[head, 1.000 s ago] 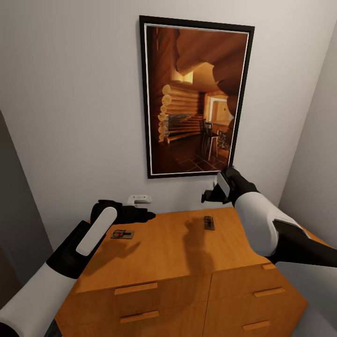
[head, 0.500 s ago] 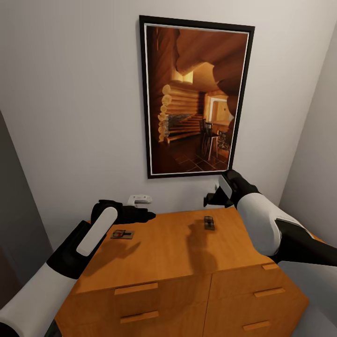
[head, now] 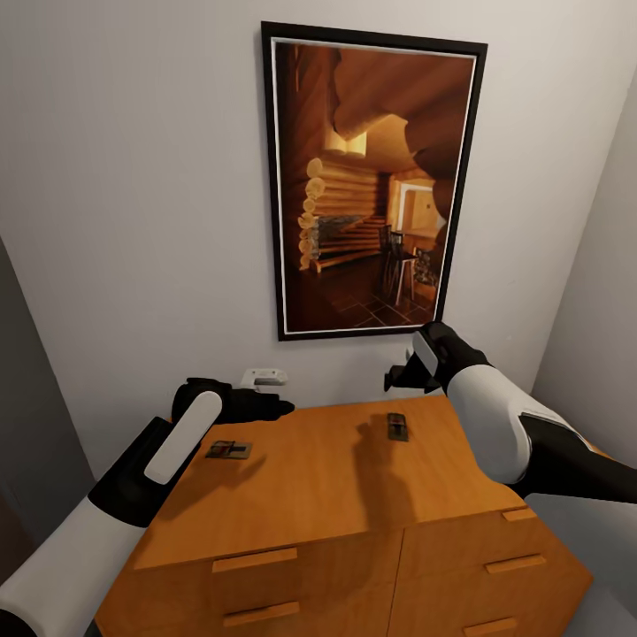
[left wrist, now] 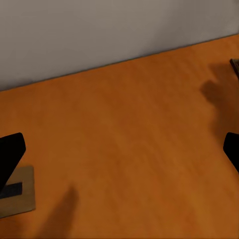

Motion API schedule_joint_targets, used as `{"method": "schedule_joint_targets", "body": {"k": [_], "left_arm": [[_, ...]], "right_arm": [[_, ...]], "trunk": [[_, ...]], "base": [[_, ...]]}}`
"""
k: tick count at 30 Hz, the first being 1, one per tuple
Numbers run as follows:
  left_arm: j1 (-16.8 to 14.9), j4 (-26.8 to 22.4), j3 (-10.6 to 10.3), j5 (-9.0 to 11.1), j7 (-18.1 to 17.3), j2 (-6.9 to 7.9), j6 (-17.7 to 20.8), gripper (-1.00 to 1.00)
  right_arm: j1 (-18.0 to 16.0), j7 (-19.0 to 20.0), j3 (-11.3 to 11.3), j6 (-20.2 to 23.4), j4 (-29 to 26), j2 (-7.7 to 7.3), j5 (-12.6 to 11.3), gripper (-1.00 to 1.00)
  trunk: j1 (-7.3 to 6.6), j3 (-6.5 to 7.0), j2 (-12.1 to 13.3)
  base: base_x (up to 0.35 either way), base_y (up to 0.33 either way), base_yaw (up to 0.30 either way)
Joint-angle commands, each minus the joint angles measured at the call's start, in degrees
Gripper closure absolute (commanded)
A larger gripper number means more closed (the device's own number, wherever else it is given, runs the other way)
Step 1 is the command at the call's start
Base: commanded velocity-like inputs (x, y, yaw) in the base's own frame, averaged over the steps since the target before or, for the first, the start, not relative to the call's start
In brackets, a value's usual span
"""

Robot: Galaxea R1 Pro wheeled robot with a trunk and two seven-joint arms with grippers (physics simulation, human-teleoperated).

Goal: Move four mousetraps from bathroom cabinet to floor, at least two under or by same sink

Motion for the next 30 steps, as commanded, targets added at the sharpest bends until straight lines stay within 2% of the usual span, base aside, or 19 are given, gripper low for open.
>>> {"method": "schedule_joint_targets", "body": {"k": [1, 24, 30], "left_arm": [[-0.1, -0.1, -0.1, 0.6, 0.6, 0.05, 0.0, -1.00], [-0.1, -0.1, -0.2, 0.6, 0.6, 0.05, 0.0, -1.00], [-0.1, -0.1, -0.2, 0.6, 0.6, 0.05, 0.0, -1.00]], "right_arm": [[0.0, -0.4, -0.5, 0.2, -0.1, 0.08, 0.1, -1.00], [0.0, -0.4, -0.6, 0.2, 0.6, 0.42, -0.2, -1.00], [0.0, -0.4, -0.8, -1.3, 0.9, 0.48, -0.3, -1.00]], "trunk": [[0.01, -0.08, 0.0], [0.01, -0.08, 0.0], [0.01, -0.08, 0.0]], "base": [[0.013, 0.000, 0.000], [0.003, 0.000, 0.000], [0.000, 0.000, 0.000]]}}
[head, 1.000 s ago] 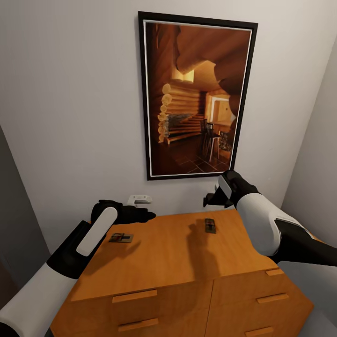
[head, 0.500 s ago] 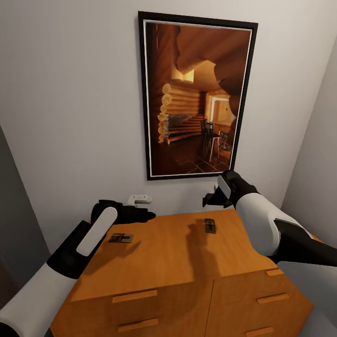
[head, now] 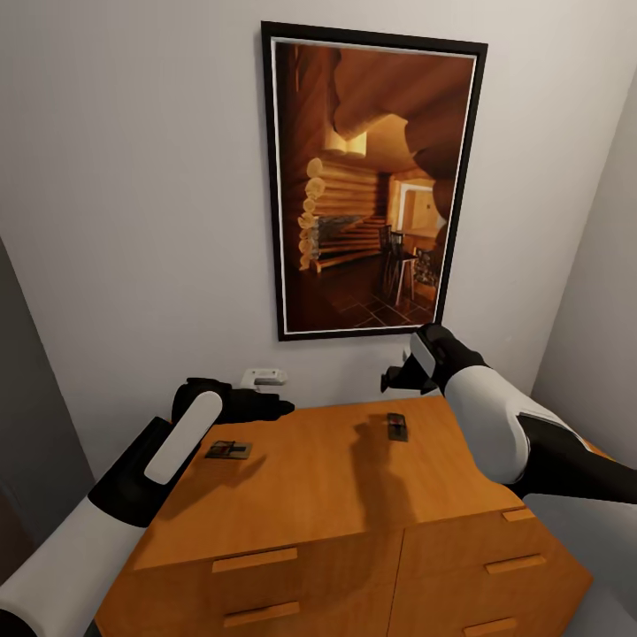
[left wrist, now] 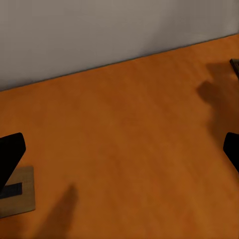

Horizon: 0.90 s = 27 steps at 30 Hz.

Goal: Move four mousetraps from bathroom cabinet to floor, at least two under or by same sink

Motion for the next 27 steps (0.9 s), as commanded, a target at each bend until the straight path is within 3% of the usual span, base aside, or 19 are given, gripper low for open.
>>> {"method": "schedule_joint_targets", "body": {"k": [1, 10, 27], "left_arm": [[-0.1, -0.1, -0.1, 0.6, 0.6, 0.05, 0.0, -1.00], [-0.1, -0.1, -0.1, 0.6, 0.6, 0.05, 0.0, -1.00], [-0.1, 0.0, 0.0, 0.6, 0.6, 0.05, 0.0, -1.00]], "right_arm": [[0.0, -0.3, -0.5, -0.2, 0.0, 0.07, 0.1, -1.00], [0.0, -0.3, -0.7, -1.2, 0.3, -0.11, 0.1, -1.00], [0.0, 0.2, -2.0, -1.5, 0.4, -0.73, 0.1, -1.00]], "trunk": [[0.00, -0.08, 0.0], [0.00, -0.08, 0.0], [0.00, -0.08, 0.0]], "base": [[0.000, 0.000, 0.000], [0.009, 0.000, 0.000], [0.119, 0.000, 0.000]]}}
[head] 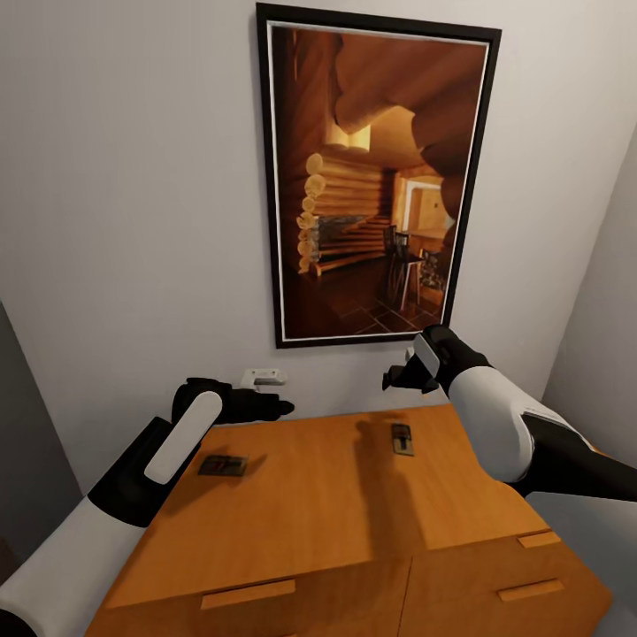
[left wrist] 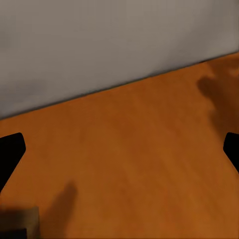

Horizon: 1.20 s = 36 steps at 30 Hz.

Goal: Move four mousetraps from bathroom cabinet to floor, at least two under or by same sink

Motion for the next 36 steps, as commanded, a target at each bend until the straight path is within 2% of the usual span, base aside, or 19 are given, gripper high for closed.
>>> {"method": "schedule_joint_targets", "body": {"k": [1, 16, 26, 32, 36], "left_arm": [[-0.1, -0.1, -0.1, 0.6, 0.6, 0.05, 0.0, -1.00], [-0.1, -0.1, -0.2, 0.6, 0.6, 0.05, 0.0, -1.00], [-0.1, -0.1, -0.2, 0.6, 0.6, 0.05, 0.0, -1.00], [-0.1, -0.1, -0.1, 0.6, 0.6, 0.05, 0.0, -1.00], [-0.1, -0.1, -0.1, 0.7, 0.6, 0.05, 0.0, -1.00]], "right_arm": [[0.0, -0.2, -0.5, 0.2, -0.1, 0.03, 0.2, -1.00], [0.0, 0.2, -1.9, 0.1, 0.0, -0.57, 0.2, -1.00], [0.0, 1.0, -2.1, 0.1, 0.5, -2.03, 0.2, -1.00], [0.0, 3.4, -2.2, 0.1, 1.6, -3.32, 0.2, -1.00], [0.0, 5.5, -2.1, -0.2, 2.4, -4.77, 0.3, -1.00]], "trunk": [[0.01, -0.08, 0.0], [0.01, -0.08, 0.0], [0.01, -0.08, 0.0], [0.01, -0.08, 0.0], [0.01, -0.08, 0.0]], "base": [[0.025, 0.000, 0.000], [0.007, 0.000, 0.000], [0.000, 0.000, 0.000], [0.000, 0.000, 0.000], [0.000, 0.000, 0.000]]}}
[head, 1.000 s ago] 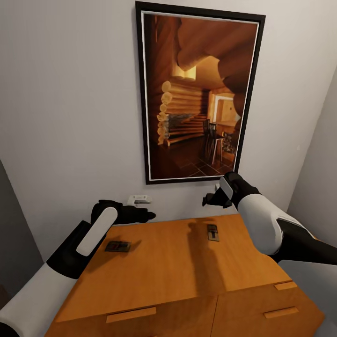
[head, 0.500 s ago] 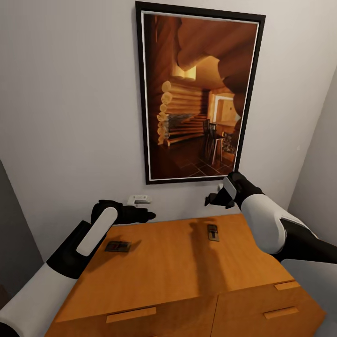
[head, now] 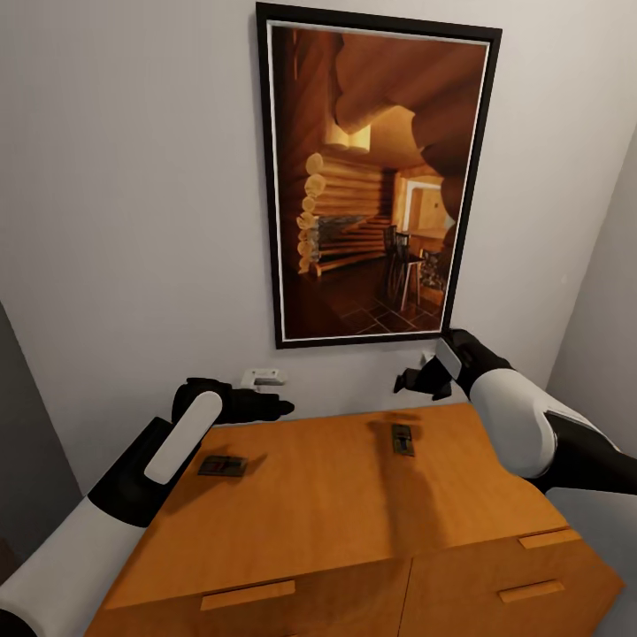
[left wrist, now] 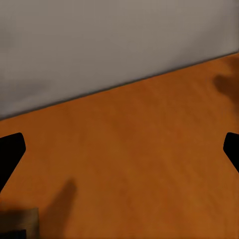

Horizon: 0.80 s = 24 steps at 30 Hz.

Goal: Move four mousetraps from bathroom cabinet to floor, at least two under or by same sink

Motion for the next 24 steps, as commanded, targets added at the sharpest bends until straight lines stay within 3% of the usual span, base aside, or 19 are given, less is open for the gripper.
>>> {"method": "schedule_joint_targets", "body": {"k": [1, 9, 24], "left_arm": [[-0.1, -0.1, -0.1, 0.6, 0.6, 0.05, 0.0, -1.00], [-0.1, -0.1, -0.1, 0.8, 0.6, 0.05, 0.0, -1.00], [-0.1, -0.1, -0.2, 1.1, 0.6, -0.03, 0.0, -1.00]], "right_arm": [[0.0, 0.7, -0.5, 0.1, 0.1, -0.34, 0.5, -1.00], [0.0, 2.4, -0.5, -0.8, 1.6, -1.85, 0.6, -1.00], [0.0, 4.1, -0.5, -1.6, 3.4, -2.21, 0.6, -1.00]], "trunk": [[0.00, -0.08, 0.0], [0.00, -0.08, 0.0], [0.00, -0.08, 0.0]], "base": [[0.000, 0.000, 0.000], [0.000, 0.000, 0.000], [0.000, 0.000, 0.000]]}}
